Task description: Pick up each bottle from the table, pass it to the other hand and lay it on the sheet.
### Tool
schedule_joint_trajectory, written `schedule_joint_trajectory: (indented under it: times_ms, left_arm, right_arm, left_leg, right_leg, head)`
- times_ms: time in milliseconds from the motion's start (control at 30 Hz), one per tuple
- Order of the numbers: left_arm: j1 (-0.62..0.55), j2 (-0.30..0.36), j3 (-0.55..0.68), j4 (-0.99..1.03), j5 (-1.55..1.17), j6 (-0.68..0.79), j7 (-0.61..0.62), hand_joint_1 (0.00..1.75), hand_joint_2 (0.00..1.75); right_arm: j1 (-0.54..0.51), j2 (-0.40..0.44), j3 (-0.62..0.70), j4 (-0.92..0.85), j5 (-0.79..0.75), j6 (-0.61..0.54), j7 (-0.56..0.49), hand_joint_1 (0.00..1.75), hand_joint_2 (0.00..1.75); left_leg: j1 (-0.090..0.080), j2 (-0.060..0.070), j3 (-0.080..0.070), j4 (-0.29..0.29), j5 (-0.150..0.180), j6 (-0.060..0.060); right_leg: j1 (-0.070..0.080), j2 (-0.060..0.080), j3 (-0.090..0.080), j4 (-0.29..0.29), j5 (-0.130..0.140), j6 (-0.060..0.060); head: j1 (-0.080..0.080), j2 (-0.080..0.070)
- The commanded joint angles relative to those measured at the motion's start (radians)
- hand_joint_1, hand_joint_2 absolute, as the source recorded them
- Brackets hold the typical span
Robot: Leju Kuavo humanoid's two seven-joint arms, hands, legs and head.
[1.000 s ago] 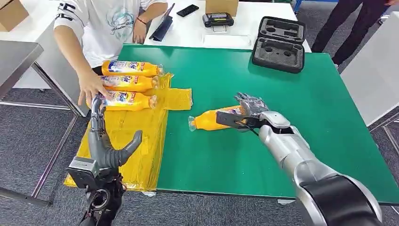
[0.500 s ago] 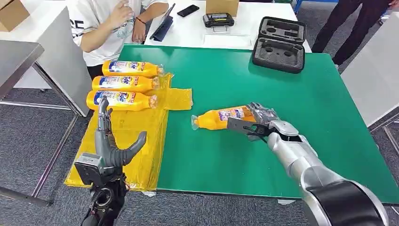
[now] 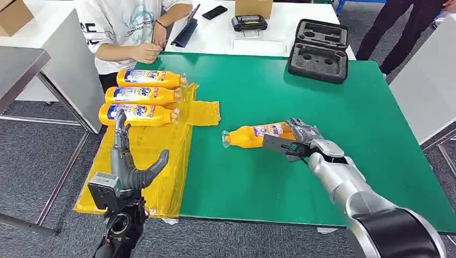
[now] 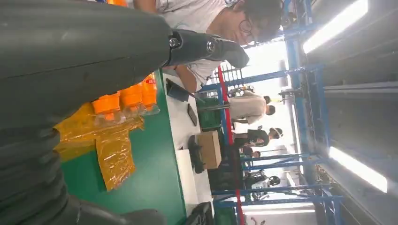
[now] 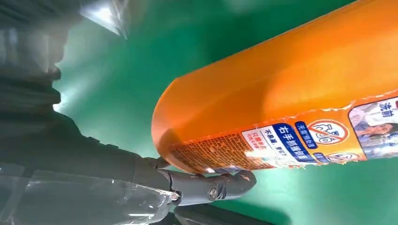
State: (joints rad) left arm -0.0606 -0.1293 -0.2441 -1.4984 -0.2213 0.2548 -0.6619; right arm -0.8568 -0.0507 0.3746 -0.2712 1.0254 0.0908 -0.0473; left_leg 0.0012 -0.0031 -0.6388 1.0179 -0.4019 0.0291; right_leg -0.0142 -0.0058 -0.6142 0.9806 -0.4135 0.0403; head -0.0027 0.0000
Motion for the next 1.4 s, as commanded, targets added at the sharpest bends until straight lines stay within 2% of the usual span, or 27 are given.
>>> schedule_joint_trajectory:
  times_ms: [33, 167, 200, 233, 500, 533, 567, 667, 700, 867, 1033, 1233, 1400]
  left_arm:
    - [-0.036, 0.023, -0.015, 0.057, 0.006, -0.006, 0.008, 0.0, 1.75]
    - [-0.026, 0.023, -0.01, 0.042, 0.013, -0.016, 0.01, 0.0, 1.75]
    - [-0.025, 0.024, -0.011, 0.039, 0.013, -0.018, 0.01, 0.0, 1.75]
    - [-0.022, 0.025, -0.011, 0.037, 0.013, -0.02, 0.011, 0.0, 1.75]
    - [0.01, 0.047, -0.038, 0.004, 0.001, -0.042, 0.007, 0.0, 1.75]
    - [0.016, 0.051, -0.037, -0.007, 0.009, -0.05, 0.01, 0.0, 1.75]
    - [0.02, 0.053, -0.037, -0.011, 0.005, -0.048, 0.008, 0.0, 1.75]
    - [0.035, 0.056, -0.046, -0.032, 0.001, -0.056, 0.011, 0.0, 1.75]
    - [0.037, 0.056, -0.047, -0.034, -0.001, -0.058, 0.013, 0.0, 1.75]
    - [0.054, 0.052, -0.043, -0.033, -0.006, -0.058, 0.015, 0.0, 1.75]
    - [0.059, 0.053, -0.043, -0.044, -0.007, -0.059, 0.014, 0.0, 1.75]
    - [0.081, 0.064, -0.048, -0.063, -0.013, -0.078, 0.02, 0.0, 1.75]
    - [0.068, 0.063, -0.044, -0.049, -0.005, -0.087, 0.017, 0.0, 1.75]
  right_arm:
    - [0.0, -0.002, -0.026, 0.055, -0.004, 0.003, -0.018, 0.0, 1.75]
    - [-0.027, 0.004, -0.051, 0.048, -0.011, 0.006, -0.056, 0.0, 1.75]
    - [-0.036, 0.005, -0.053, 0.045, -0.01, 0.013, -0.066, 0.0, 1.75]
    - [-0.049, 0.008, -0.051, 0.041, -0.007, 0.018, -0.078, 0.0, 1.75]
    - [-0.125, 0.036, -0.095, 0.027, -0.053, 0.12, -0.158, 0.0, 1.75]
    - [-0.13, 0.037, -0.093, 0.025, -0.051, 0.13, -0.16, 0.0, 1.75]
    - [-0.133, 0.038, -0.094, 0.028, -0.053, 0.141, -0.159, 0.0, 1.75]
    - [-0.151, 0.037, -0.098, 0.027, -0.061, 0.188, -0.161, 0.0, 1.75]
    - [-0.154, 0.038, -0.104, 0.029, -0.068, 0.201, -0.162, 0.0, 1.75]
    - [-0.18, 0.049, -0.122, 0.027, -0.097, 0.27, -0.18, 0.0, 1.75]
    - [-0.19, 0.048, -0.129, 0.021, -0.107, 0.28, -0.183, 0.0, 1.75]
    - [-0.199, 0.041, -0.119, 0.018, -0.106, 0.303, -0.159, 0.0, 1.75]
    - [-0.177, 0.036, -0.069, 0.027, -0.058, 0.265, -0.11, 0.0, 1.75]
  left_leg:
    - [0.001, -0.002, 0.008, -0.001, -0.003, -0.002]
    - [0.0, -0.001, 0.003, -0.001, -0.001, -0.001]
    - [0.001, 0.0, 0.008, -0.001, -0.003, -0.002]
    - [0.0, 0.0, 0.003, -0.001, -0.001, -0.001]
    - [0.0, 0.004, 0.003, 0.001, -0.003, -0.002]
    - [0.0, 0.004, 0.006, 0.0, -0.004, -0.003]
    - [0.0, 0.002, 0.002, 0.0, -0.001, -0.001]
    - [0.0, 0.002, 0.002, 0.0, -0.001, -0.001]
    - [0.001, 0.004, 0.007, 0.001, -0.005, -0.002]
    - [0.0, 0.003, 0.003, 0.0, -0.002, -0.001]
    - [0.001, 0.003, 0.005, 0.0, -0.003, -0.002]
    - [0.0, 0.001, 0.002, 0.0, -0.001, -0.001]
    - [0.0, 0.001, 0.004, 0.0, -0.002, -0.002]
  right_leg:
    - [0.001, -0.002, 0.008, -0.002, -0.003, -0.003]
    - [0.0, -0.001, 0.003, -0.001, -0.001, -0.001]
    - [0.001, 0.0, 0.008, -0.001, -0.003, -0.003]
    - [0.0, 0.0, 0.003, 0.0, -0.001, -0.001]
    - [0.0, 0.005, 0.002, 0.002, -0.001, -0.002]
    - [0.0, 0.005, 0.005, 0.002, -0.003, -0.003]
    - [0.0, 0.003, 0.001, 0.001, -0.001, -0.001]
    - [0.0, 0.003, 0.001, 0.001, -0.001, -0.001]
    - [0.001, 0.005, 0.005, 0.002, -0.003, -0.002]
    - [0.0, 0.003, 0.002, 0.002, -0.001, -0.001]
    - [0.001, 0.003, 0.005, 0.001, -0.002, -0.002]
    - [0.0, 0.001, 0.002, 0.001, -0.001, -0.001]
    - [0.0, 0.001, 0.004, 0.001, -0.002, -0.001]
  head:
    - [0.0, 0.0]
    - [0.0, 0.0]
    - [0.0, 0.0]
    - [0.0, 0.0]
    - [0.0, 0.0]
    - [0.0, 0.0]
    - [0.0, 0.0]
    - [0.0, 0.0]
    - [0.0, 0.0]
    - [0.0, 0.0]
    - [0.0, 0.0]
    - [0.0, 0.0]
    - [0.0, 0.0]
